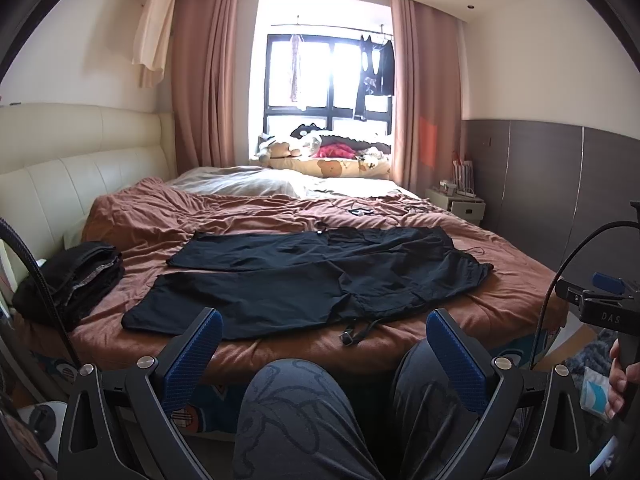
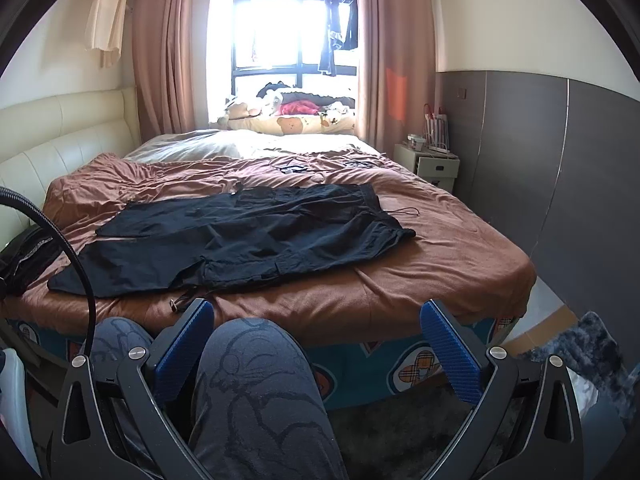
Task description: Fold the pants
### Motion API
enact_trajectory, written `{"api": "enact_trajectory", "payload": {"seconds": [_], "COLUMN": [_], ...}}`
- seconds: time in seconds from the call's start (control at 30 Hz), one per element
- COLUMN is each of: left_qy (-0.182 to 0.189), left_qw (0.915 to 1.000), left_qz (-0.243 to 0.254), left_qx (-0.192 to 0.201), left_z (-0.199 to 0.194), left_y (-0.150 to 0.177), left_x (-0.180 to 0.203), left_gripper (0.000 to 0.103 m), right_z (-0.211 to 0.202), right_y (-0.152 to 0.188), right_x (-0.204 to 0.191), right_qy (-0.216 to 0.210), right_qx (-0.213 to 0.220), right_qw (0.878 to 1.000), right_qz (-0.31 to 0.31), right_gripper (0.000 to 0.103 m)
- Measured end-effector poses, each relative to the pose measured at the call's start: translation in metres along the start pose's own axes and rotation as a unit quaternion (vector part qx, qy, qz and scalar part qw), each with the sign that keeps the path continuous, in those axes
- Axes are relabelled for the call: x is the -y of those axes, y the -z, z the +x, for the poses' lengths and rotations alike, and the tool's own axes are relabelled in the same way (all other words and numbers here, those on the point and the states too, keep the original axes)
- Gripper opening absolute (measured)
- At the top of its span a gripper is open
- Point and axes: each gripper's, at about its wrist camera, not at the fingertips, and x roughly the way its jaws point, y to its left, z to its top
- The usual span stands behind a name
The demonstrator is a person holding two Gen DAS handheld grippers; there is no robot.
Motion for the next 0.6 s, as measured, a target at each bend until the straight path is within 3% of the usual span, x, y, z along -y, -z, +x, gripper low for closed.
{"api": "enact_trajectory", "payload": {"seconds": [0.6], "left_qy": [-0.004], "left_qw": [0.9998], "left_qz": [-0.017], "left_qx": [0.005], "left_z": [-0.012], "left_y": [0.000], "left_x": [-0.014], "left_gripper": [0.103], "right_z": [-0.003], "right_y": [0.002], "right_x": [0.000], "right_qy": [-0.011], "right_qx": [0.005], "right_qw": [1.000], "right_qz": [0.006], "right_gripper": [0.103]}}
